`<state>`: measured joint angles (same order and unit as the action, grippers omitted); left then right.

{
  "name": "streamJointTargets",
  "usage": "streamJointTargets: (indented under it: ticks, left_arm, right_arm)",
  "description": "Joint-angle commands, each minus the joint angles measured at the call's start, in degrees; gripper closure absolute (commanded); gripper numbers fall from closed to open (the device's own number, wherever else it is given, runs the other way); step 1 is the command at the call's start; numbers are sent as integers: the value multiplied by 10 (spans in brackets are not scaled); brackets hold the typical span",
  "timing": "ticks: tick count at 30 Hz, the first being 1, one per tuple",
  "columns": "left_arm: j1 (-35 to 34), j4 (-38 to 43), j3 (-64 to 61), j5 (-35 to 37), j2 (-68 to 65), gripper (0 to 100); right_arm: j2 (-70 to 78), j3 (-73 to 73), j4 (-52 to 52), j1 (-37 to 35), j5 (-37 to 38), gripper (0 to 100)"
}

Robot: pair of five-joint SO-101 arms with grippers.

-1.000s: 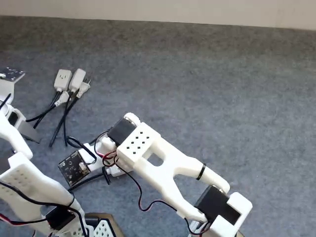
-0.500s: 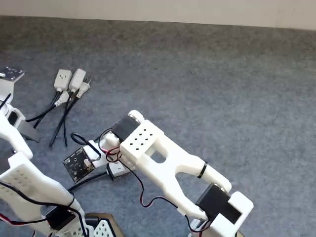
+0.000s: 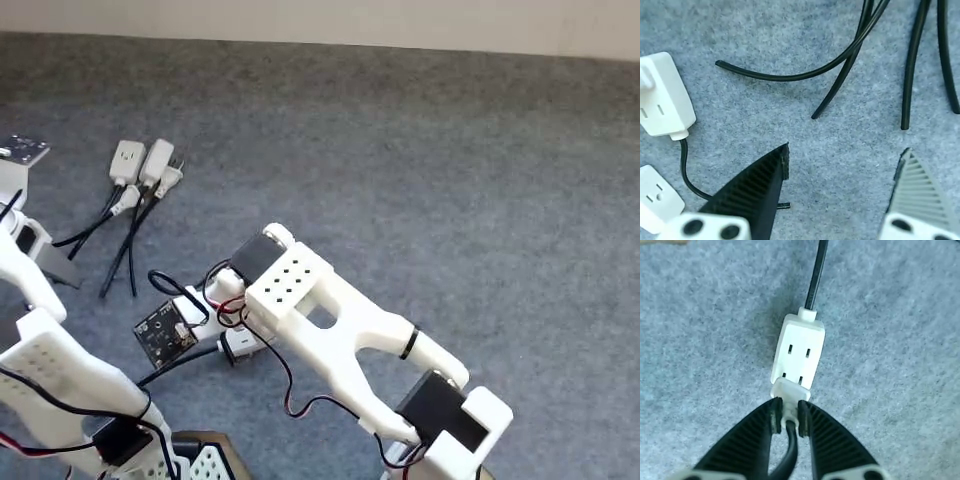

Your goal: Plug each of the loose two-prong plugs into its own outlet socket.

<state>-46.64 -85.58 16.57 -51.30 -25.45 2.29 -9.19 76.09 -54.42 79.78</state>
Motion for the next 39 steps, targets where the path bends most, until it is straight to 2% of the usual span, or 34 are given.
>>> streamJointTargets:
  ticks: [1, 16, 25, 39]
  left_arm:
    - [-2, 6, 6, -3, 3, 663]
    - [-2, 6, 6, -3, 3, 663]
    - [-9, 6, 6, -3, 3, 663]
    - [-9, 6, 6, -3, 3, 663]
  right_arm:
    - [-6, -2, -6, -7, -4, 995]
    - [6, -6, -58, -36, -43, 995]
    - [0, -14, -58, 12, -41, 995]
    - [-41, -1, -53, -1, -72, 995]
